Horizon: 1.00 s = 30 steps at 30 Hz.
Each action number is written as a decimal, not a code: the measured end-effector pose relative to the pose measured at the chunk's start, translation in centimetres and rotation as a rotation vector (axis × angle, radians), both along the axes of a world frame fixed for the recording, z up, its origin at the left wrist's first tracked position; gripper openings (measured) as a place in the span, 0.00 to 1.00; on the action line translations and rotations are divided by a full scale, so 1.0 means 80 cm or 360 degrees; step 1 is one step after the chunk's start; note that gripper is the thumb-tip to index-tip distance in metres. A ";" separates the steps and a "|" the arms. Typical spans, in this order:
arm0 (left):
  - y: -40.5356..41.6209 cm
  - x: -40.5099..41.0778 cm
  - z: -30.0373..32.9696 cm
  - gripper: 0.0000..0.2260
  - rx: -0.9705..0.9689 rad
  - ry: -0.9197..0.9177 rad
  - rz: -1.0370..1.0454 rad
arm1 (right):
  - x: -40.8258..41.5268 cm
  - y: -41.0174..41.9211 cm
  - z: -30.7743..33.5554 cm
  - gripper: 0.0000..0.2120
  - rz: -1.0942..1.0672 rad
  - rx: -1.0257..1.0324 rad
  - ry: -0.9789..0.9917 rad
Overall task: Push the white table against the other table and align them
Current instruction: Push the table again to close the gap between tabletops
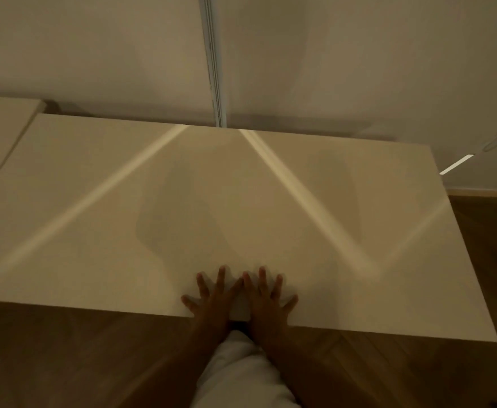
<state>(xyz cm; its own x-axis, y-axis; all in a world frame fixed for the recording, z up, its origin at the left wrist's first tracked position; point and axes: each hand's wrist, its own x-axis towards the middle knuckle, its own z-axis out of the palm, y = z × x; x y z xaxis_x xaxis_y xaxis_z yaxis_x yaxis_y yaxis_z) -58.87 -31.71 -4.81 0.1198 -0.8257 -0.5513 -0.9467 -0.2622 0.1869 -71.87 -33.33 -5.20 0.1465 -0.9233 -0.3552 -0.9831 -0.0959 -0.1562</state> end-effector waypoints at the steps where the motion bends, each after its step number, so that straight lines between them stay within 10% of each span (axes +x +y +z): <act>1: 0.001 0.002 -0.001 0.28 -0.0041 -0.0041 0.0007 | 0.001 -0.001 -0.002 0.44 0.0008 -0.0001 -0.0003; 7: 0.002 0.005 -0.008 0.32 -0.0107 -0.0021 -0.0076 | 0.005 -0.001 0.001 0.31 -0.0001 0.0071 -0.0025; 15: -0.001 0.003 -0.012 0.32 -0.0113 -0.0019 -0.0023 | 0.004 -0.006 0.005 0.49 0.0059 0.0158 -0.0044; 30: -0.060 -0.003 0.006 0.36 0.0062 0.0006 -0.0032 | -0.008 -0.067 0.030 0.45 0.0195 0.0306 0.0013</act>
<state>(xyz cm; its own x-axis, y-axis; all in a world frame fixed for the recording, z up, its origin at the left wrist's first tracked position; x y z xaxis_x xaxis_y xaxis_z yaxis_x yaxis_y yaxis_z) -59.07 -36.51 -4.33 0.1014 -0.8059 -0.5833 -0.9512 -0.2503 0.1805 -72.53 -38.68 -2.80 0.2498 -0.8139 -0.5246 -0.9672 -0.1841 -0.1749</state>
